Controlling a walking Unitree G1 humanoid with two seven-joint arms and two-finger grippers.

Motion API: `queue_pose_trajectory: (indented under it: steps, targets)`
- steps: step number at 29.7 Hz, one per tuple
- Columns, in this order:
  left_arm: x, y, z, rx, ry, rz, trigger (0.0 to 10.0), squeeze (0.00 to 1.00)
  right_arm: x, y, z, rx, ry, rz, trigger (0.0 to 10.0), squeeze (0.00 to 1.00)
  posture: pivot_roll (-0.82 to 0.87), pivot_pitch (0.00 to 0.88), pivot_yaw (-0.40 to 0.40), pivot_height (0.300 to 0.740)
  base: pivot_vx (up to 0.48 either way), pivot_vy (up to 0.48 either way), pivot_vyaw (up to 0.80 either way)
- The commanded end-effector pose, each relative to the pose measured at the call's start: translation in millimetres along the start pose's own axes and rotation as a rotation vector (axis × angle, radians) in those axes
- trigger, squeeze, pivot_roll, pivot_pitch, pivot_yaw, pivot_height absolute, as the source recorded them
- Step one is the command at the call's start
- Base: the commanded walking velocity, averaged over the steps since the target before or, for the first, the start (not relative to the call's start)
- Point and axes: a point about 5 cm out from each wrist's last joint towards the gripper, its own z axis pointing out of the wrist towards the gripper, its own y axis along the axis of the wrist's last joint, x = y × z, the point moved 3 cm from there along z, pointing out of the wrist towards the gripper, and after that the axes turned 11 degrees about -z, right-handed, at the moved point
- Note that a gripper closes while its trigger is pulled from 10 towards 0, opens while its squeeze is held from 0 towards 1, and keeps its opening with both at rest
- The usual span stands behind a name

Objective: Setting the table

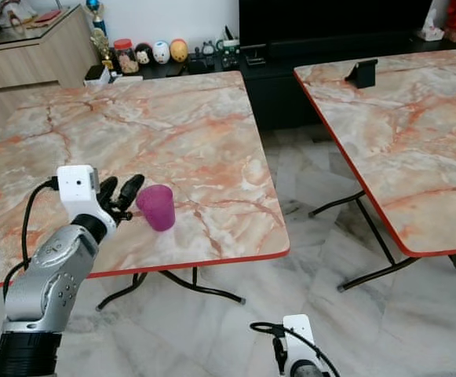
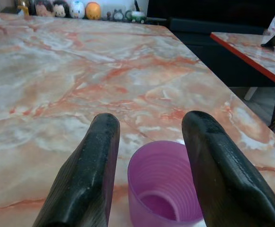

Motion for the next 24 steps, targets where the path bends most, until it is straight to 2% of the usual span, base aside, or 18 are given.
queue_pose_trajectory:
  steps: [1,7,8,9,10,11,15,16,17,24]
  targets:
    - [5.8,0,6.3,0.032,0.052,-0.023,10.0,0.00,4.4,-4,-0.4,0.024,0.019,0.005,10.0,0.00,-0.04,0.000,0.091,0.740,0.000,0.000,0.00]
    - [6.3,0,12.2,0.059,0.068,-0.043,10.0,0.00,5.5,-3,-0.4,0.017,0.026,0.002,10.0,0.00,-0.05,0.000,0.091,0.740,0.000,0.000,0.00]
    - [7.9,-2,15.0,0.084,0.091,-0.039,10.0,0.19,6.0,-3,-0.5,0.019,0.026,0.005,10.0,0.00,-0.04,0.000,0.092,0.740,0.000,0.000,0.00]
    - [8.6,-2,15.9,0.093,0.099,-0.038,10.0,0.34,6.2,-3,-0.5,0.020,0.026,0.005,10.0,0.00,-0.04,0.000,0.092,0.740,0.000,0.000,0.00]
    - [9.8,-3,18.1,0.110,0.115,-0.044,10.0,0.89,6.8,-4,-0.6,0.021,0.027,0.004,10.0,0.00,-0.04,0.000,0.091,0.740,0.000,0.000,0.00]
    - [11.2,-3,19.2,0.117,0.129,-0.045,10.0,1.00,7.2,-4,-0.7,0.023,0.028,0.003,10.0,0.00,-0.04,0.000,0.091,0.740,0.000,0.000,0.00]
    - [16.0,-5,21.4,0.137,0.176,-0.039,10.0,1.00,7.8,-5,-0.9,0.025,0.030,0.004,10.0,0.00,-0.04,0.000,0.091,0.740,0.000,0.000,0.00]
    - [17.4,-7,22.3,0.151,0.190,-0.035,10.0,0.92,8.0,-5,-0.9,0.026,0.031,0.002,10.0,0.00,-0.04,0.000,0.090,0.740,0.000,0.000,0.00]
    - [18.6,-9,22.9,0.164,0.205,-0.042,10.0,0.00,8.1,-5,-1.0,0.027,0.031,0.002,10.0,0.00,-0.04,0.000,0.089,0.740,0.000,0.000,0.00]
    - [17.5,-12,23.7,0.214,0.210,-0.032,10.0,0.00,8.6,-5,-0.9,0.026,0.035,0.002,10.0,0.00,-0.04,0.000,0.089,0.740,0.000,0.000,0.00]
